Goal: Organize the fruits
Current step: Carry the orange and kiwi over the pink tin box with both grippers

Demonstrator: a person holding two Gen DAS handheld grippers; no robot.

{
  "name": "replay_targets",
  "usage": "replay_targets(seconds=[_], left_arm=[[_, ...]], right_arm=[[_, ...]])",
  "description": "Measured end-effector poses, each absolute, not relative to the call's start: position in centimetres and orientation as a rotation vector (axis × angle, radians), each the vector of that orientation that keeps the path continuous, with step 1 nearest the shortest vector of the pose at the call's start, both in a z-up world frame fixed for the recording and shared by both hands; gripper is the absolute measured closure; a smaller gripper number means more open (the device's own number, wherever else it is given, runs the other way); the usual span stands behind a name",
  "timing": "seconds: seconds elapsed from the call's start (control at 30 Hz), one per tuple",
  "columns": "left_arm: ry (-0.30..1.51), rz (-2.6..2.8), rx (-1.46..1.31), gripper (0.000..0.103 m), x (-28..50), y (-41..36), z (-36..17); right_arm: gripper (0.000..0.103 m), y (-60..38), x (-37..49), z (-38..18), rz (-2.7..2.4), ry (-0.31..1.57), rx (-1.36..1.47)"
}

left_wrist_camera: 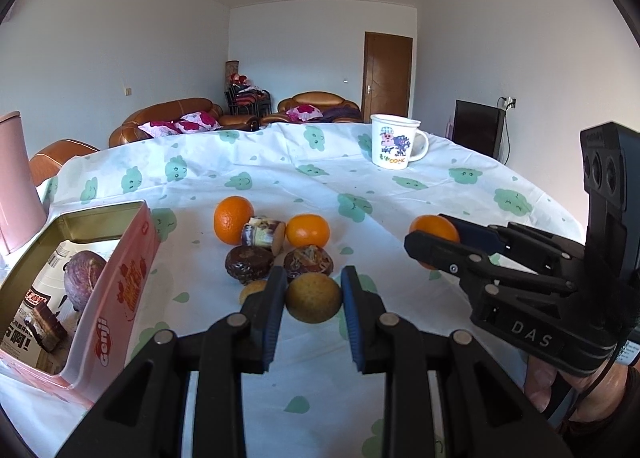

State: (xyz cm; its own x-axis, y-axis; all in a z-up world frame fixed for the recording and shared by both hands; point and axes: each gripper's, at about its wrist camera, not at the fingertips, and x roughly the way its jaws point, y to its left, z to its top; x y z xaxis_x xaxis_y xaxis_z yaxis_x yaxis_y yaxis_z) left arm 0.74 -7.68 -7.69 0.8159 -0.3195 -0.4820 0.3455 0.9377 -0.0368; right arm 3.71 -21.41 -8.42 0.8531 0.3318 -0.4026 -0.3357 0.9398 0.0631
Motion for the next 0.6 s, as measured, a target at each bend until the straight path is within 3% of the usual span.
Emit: replay_targets(seconds=[0.6], left_arm=[[0.442,-0.331,0.062,0.073,0.05,-7.62,-7.13]], right_arm=[[0.068,-21.69,2.76,-8.24,0.378,0.349,-0.003]])
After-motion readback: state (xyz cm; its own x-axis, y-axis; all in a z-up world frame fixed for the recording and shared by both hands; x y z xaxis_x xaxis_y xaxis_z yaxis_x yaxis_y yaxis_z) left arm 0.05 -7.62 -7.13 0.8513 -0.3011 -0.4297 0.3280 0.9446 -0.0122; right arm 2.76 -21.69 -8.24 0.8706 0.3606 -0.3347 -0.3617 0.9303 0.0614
